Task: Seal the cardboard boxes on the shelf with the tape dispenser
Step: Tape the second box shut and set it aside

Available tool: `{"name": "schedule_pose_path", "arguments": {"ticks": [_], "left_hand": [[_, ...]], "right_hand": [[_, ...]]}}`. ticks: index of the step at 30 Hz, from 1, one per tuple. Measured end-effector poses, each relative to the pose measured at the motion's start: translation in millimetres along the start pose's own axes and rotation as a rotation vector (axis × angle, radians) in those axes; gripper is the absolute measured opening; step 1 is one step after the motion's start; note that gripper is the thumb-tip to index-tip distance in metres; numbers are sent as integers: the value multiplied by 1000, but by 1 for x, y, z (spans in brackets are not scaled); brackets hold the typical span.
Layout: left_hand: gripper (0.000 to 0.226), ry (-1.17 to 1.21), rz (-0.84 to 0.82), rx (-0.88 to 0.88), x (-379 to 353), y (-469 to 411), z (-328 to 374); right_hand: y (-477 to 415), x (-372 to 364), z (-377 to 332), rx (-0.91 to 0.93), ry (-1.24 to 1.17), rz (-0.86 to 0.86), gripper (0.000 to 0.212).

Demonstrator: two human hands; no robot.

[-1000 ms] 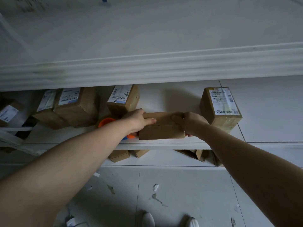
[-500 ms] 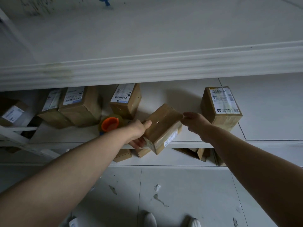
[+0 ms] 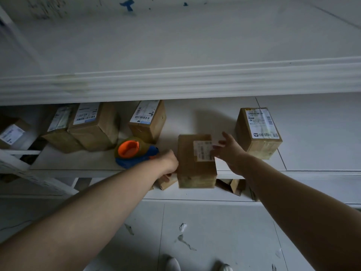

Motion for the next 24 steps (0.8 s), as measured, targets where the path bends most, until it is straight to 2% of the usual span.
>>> {"name": "schedule_pose_path", "arguments": {"ticks": [2, 4, 5, 8, 10, 12, 14, 16, 18, 19, 22, 24], "left_hand": [[24, 80, 30, -53, 3, -1, 9], [24, 229, -28, -61, 2, 3, 17], [23, 250, -60, -63, 2, 5, 20], [19, 258, -72, -74, 0, 2, 26], [18, 272, -41, -96, -5, -8, 34], [21, 299, 13, -128, -9, -14, 48], [25, 328, 65, -176, -12, -18, 65], [19, 338, 62, -208, -16, -19, 80], [12, 337, 36, -227, -16, -18, 91], [12, 309, 30, -240, -14, -18, 95], [37, 170, 34, -255, -1, -22, 100], [40, 121, -7, -249, -2, -23, 99]], "right_hand": [[-3, -6, 9, -29, 125, -18, 67], [-2, -12, 9, -44, 204, -101, 50], [-3, -13, 9, -49, 189, -139, 48], [-8, -10, 8, -27, 113, -187, 72], [-9, -8, 6, 28, 184, -152, 80], [-6, 4, -9, 178, 411, 14, 77], [4, 15, -32, 414, 707, 180, 67], [11, 14, -41, 511, 1012, 152, 60], [9, 12, -31, 485, 1370, 79, 67], [6, 16, -26, 454, 1466, 70, 70], [-4, 33, -20, 369, 1490, 98, 73], [-10, 39, -17, 361, 1526, 147, 75]]}}
Point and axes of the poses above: each hand's wrist, its own y-axis away from the middle knuckle, its own x-axis out of the back of the hand, z = x × y, the point moved 7 cm from there along -y, towards the middle knuckle, and after that the axes turned 5 degrees about -x, right-handed, at the moved point
